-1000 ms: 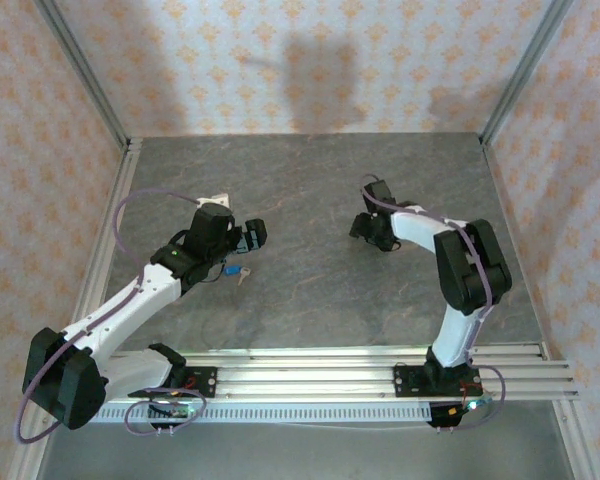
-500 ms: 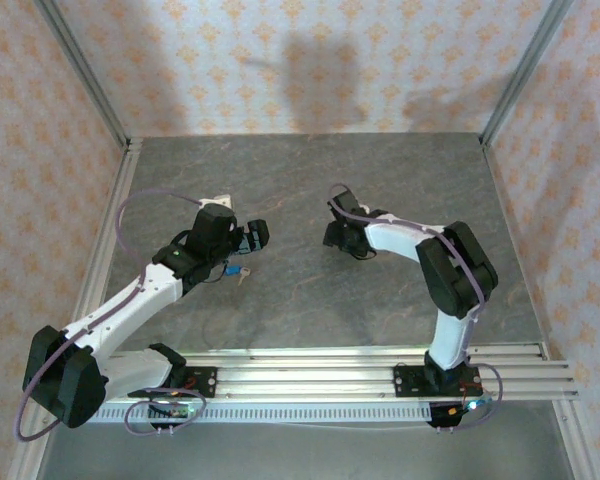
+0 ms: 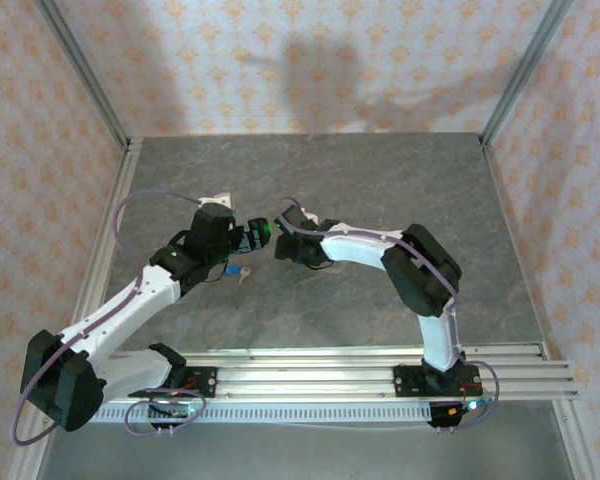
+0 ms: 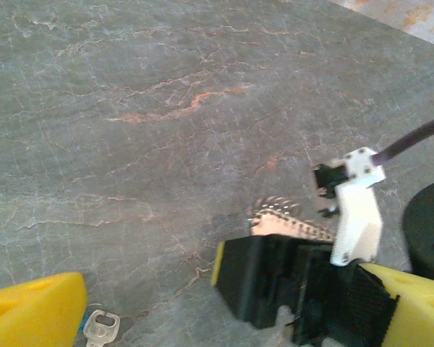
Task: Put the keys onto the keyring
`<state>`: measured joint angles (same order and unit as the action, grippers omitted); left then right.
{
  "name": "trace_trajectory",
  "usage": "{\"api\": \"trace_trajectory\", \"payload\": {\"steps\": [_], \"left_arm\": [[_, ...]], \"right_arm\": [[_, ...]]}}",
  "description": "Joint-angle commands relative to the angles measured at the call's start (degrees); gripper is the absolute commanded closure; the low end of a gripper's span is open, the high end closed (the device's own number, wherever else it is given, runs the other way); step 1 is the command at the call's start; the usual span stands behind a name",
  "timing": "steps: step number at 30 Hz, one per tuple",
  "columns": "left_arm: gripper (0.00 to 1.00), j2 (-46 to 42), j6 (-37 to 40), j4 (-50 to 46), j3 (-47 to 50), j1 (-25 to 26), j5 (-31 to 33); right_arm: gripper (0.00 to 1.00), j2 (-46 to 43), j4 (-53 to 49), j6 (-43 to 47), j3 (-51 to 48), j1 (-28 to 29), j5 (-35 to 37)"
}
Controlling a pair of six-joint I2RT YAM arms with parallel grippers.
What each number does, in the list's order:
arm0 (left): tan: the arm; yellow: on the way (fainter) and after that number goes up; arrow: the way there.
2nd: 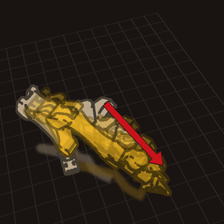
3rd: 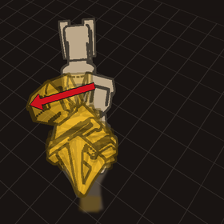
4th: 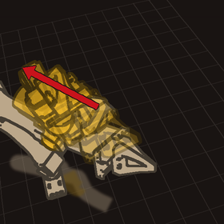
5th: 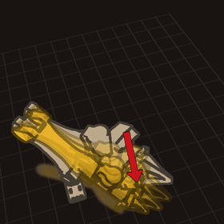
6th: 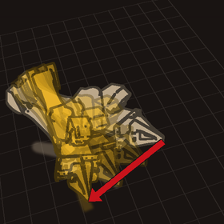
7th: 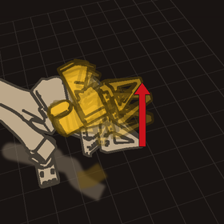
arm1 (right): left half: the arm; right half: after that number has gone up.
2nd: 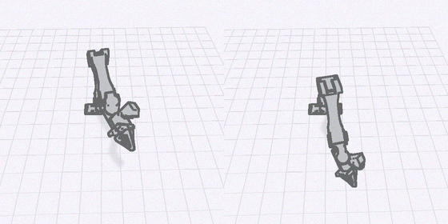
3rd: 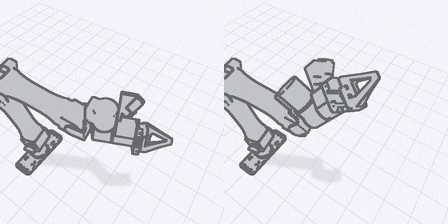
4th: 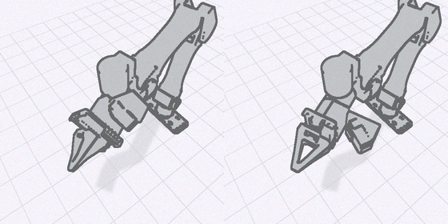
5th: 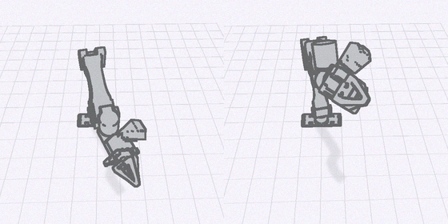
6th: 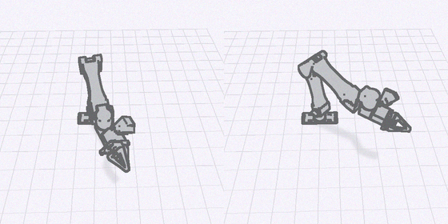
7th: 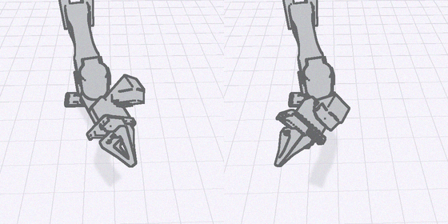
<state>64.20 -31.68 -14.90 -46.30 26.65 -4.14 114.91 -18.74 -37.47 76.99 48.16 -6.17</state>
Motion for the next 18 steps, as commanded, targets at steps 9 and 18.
{"api": "trace_trajectory", "payload": {"steps": [9, 18], "left_arm": [[0.05, -2.4, -0.5, -0.3, -2.6, 0.4, -0.5], [0.05, -2.8, -1.3, -0.5, -3.0, 0.4, -0.6]], "right_arm": [[0.32, 3.4, 1.2, -4.6, 3.8, 5.9, -2.4], [0.31, -0.1, -0.8, -3.2, 3.0, 6.0, 1.4]]}}
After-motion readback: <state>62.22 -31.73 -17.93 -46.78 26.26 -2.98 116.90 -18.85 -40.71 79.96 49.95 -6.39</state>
